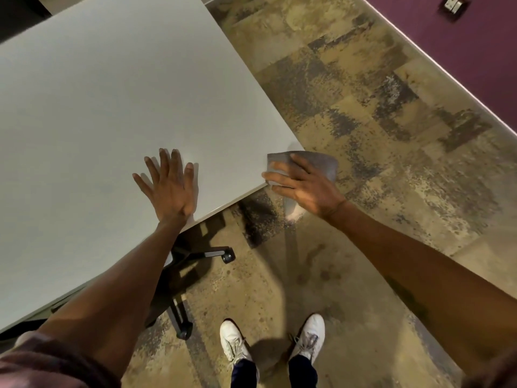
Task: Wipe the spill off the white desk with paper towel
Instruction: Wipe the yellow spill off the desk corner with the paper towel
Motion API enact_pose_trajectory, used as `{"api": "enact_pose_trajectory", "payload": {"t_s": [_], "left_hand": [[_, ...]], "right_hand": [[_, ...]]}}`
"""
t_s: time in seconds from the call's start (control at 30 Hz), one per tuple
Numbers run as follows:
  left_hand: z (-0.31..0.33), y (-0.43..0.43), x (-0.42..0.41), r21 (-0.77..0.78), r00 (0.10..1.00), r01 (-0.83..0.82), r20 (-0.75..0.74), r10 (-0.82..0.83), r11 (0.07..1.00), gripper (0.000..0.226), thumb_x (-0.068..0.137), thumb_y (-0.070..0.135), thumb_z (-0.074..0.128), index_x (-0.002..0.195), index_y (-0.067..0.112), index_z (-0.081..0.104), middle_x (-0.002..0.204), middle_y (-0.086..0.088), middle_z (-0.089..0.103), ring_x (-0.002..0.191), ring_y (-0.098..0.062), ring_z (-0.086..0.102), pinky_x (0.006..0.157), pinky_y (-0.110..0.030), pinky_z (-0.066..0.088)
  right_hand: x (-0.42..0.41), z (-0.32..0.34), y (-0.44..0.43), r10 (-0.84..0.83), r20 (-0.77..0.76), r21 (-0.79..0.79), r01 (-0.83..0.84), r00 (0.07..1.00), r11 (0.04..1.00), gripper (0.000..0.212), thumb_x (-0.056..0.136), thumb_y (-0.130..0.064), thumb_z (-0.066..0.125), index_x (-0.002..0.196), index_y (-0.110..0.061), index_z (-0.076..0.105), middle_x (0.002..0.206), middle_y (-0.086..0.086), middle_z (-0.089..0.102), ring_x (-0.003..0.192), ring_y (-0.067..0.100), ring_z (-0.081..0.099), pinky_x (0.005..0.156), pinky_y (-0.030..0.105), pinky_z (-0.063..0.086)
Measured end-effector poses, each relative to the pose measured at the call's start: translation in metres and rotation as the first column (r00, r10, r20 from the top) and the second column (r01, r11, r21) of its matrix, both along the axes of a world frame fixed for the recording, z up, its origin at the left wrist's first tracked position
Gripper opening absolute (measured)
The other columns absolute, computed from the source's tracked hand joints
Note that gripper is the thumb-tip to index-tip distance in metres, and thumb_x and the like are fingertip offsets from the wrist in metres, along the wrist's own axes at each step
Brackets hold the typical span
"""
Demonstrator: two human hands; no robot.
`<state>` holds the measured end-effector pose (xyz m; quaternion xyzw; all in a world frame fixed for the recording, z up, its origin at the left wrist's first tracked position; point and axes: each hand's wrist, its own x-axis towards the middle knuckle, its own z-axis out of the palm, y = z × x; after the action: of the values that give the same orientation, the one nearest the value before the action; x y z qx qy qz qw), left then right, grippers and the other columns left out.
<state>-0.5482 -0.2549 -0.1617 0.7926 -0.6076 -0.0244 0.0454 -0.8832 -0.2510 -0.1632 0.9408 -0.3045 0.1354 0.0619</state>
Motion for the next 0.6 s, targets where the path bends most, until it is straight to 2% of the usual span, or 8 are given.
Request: {"api": "enact_pose_trajectory", "payload": {"t_s": [0.13, 0.3, 0.37, 0.4, 0.47, 0.5, 0.53, 0.6], "left_hand": [[0.005, 0.0, -0.004, 0.009, 1.0, -0.013, 0.019, 0.013, 1.0, 0.083, 0.099, 0.067, -0.008, 0.158, 0.025, 0.032, 0.169, -0.006, 0.026, 0.158, -0.038, 0.013, 0.122, -0.068, 0.004], [0.007, 0.001, -0.006, 0.025, 0.999, -0.006, 0.039, 0.005, 1.0, 0.069, 0.105, 0.061, 0.006, 0.154, 0.022, 0.035, 0.166, -0.007, 0.03, 0.157, -0.041, 0.017, 0.122, -0.07, 0.008], [0.007, 0.001, -0.006, 0.023, 0.999, -0.006, 0.04, 0.005, 1.0, 0.066, 0.106, 0.06, 0.01, 0.153, 0.021, 0.035, 0.165, -0.007, 0.031, 0.156, -0.041, 0.018, 0.122, -0.07, 0.009], [0.008, 0.001, -0.006, 0.023, 0.999, -0.006, 0.038, 0.005, 1.0, 0.066, 0.106, 0.06, 0.01, 0.153, 0.021, 0.035, 0.165, -0.007, 0.031, 0.157, -0.041, 0.018, 0.122, -0.07, 0.009], [0.009, 0.0, -0.006, 0.024, 0.999, -0.005, 0.033, 0.005, 1.0, 0.066, 0.106, 0.059, 0.011, 0.154, 0.021, 0.034, 0.165, -0.007, 0.032, 0.157, -0.041, 0.018, 0.122, -0.07, 0.009], [0.009, 0.0, -0.006, 0.025, 1.0, -0.004, 0.03, 0.003, 1.0, 0.065, 0.107, 0.059, 0.012, 0.154, 0.02, 0.034, 0.165, -0.007, 0.032, 0.157, -0.041, 0.018, 0.122, -0.07, 0.009], [0.01, 0.0, -0.006, 0.025, 1.0, -0.003, 0.028, 0.002, 1.0, 0.064, 0.107, 0.059, 0.013, 0.154, 0.02, 0.034, 0.165, -0.006, 0.032, 0.156, -0.041, 0.018, 0.122, -0.07, 0.009], [0.01, 0.0, -0.006, 0.025, 1.0, 0.0, 0.025, -0.001, 1.0, 0.064, 0.107, 0.058, 0.014, 0.154, 0.02, 0.034, 0.165, -0.007, 0.033, 0.156, -0.041, 0.019, 0.122, -0.071, 0.01]], "right_hand": [[-0.031, -0.007, 0.008, -0.24, 0.018, 0.042, 0.24, 0.971, 0.97, 0.042, 0.085, 0.001, 0.065, 0.123, -0.017, 0.067, 0.153, 0.005, 0.045, 0.144, 0.033, 0.036, 0.114, 0.061, 0.031], [-0.046, -0.006, 0.012, -0.515, 0.186, 0.366, 0.428, 0.836, 0.827, 0.037, 0.088, -0.001, 0.066, 0.119, -0.02, 0.072, 0.15, 0.01, 0.047, 0.145, 0.035, 0.035, 0.116, 0.057, 0.028], [-0.047, 0.0, 0.012, -0.709, 0.266, 0.683, 0.391, 0.653, 0.617, 0.04, 0.089, -0.001, 0.062, 0.12, -0.023, 0.072, 0.148, 0.009, 0.049, 0.144, 0.025, 0.038, 0.117, 0.043, 0.031], [-0.047, 0.005, 0.011, -0.815, 0.303, 0.819, 0.303, 0.493, 0.488, 0.039, 0.089, -0.002, 0.062, 0.117, -0.025, 0.073, 0.142, 0.005, 0.057, 0.138, 0.017, 0.046, 0.114, 0.034, 0.037], [-0.048, 0.014, 0.003, -0.955, 0.268, 0.959, 0.065, 0.127, 0.277, 0.037, 0.086, -0.004, 0.064, 0.108, -0.03, 0.076, 0.117, -0.003, 0.073, 0.108, 0.006, 0.068, 0.089, 0.017, 0.053], [-0.051, 0.016, -0.003, -0.984, 0.177, 0.983, -0.043, 0.0, 0.177, 0.04, 0.083, -0.001, 0.063, 0.106, -0.032, 0.077, 0.106, -0.002, 0.076, 0.089, 0.008, 0.072, 0.075, 0.017, 0.056], [-0.054, 0.017, -0.011, -0.994, 0.083, 0.986, -0.137, -0.065, 0.092, 0.043, 0.08, 0.001, 0.062, 0.106, -0.03, 0.077, 0.097, 0.001, 0.077, 0.075, 0.013, 0.071, 0.066, 0.022, 0.057], [-0.062, 0.021, -0.025, -0.998, -0.035, 0.97, -0.242, -0.054, -0.021, 0.043, 0.077, 0.004, 0.058, 0.104, -0.024, 0.076, 0.08, 0.004, 0.076, 0.06, 0.017, 0.065, 0.056, 0.023, 0.054]]}}
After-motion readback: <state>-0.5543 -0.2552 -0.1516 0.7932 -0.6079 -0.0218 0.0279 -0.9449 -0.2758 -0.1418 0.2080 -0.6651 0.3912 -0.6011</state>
